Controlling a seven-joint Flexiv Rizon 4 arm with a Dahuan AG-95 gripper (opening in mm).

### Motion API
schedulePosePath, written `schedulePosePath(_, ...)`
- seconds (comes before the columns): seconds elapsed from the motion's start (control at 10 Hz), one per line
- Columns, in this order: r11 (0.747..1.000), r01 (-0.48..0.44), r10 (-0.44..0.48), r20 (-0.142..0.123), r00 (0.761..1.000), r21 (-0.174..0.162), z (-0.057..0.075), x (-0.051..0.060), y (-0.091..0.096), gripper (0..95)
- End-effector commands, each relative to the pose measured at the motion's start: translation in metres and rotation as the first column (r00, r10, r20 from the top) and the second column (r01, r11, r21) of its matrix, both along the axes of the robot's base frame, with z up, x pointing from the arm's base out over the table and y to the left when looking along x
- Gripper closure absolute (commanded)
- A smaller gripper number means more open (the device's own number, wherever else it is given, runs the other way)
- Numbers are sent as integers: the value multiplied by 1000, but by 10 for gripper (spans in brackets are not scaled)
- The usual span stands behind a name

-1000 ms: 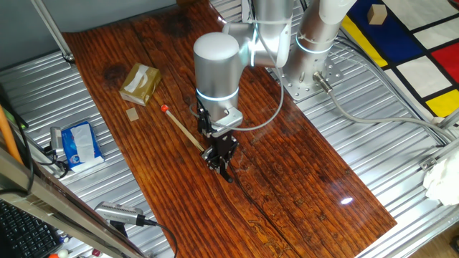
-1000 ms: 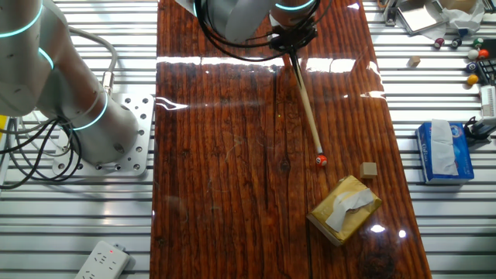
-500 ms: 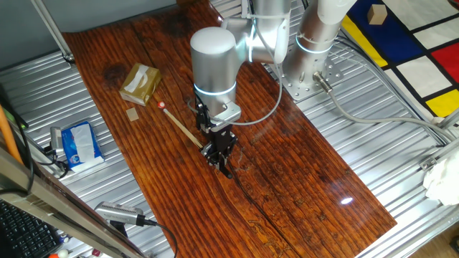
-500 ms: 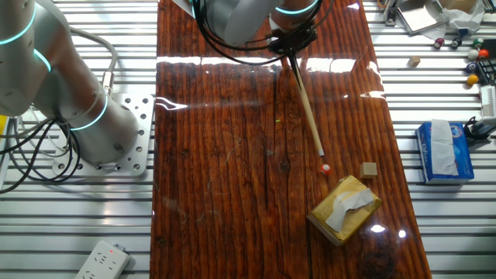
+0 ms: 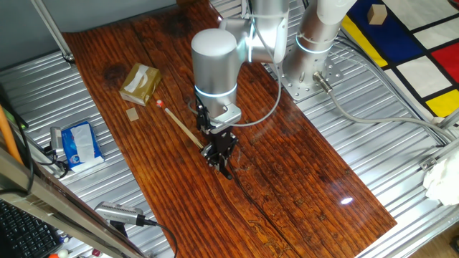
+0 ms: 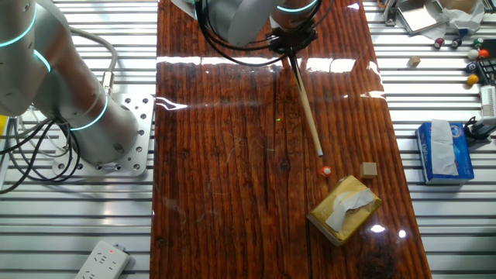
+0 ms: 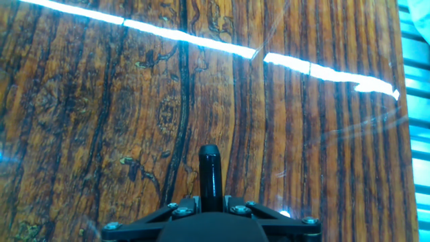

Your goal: Hit the pool ball

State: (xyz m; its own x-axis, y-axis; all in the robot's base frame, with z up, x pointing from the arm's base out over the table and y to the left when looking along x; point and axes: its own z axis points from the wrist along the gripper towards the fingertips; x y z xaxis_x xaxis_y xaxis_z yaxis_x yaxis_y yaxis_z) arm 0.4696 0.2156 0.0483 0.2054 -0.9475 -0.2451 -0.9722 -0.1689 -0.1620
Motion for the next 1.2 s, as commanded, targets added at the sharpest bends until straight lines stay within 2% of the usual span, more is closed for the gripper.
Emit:
schedulePosePath(0.1,1000,-3,3,3,1000,-6,1,1,0,950)
schedulePosePath(0.6,1000,-1,1,2,1000,-5,8,1,0,950)
schedulePosePath(1.2,1000,-11,11,3,1000,-3,9,2,0,950)
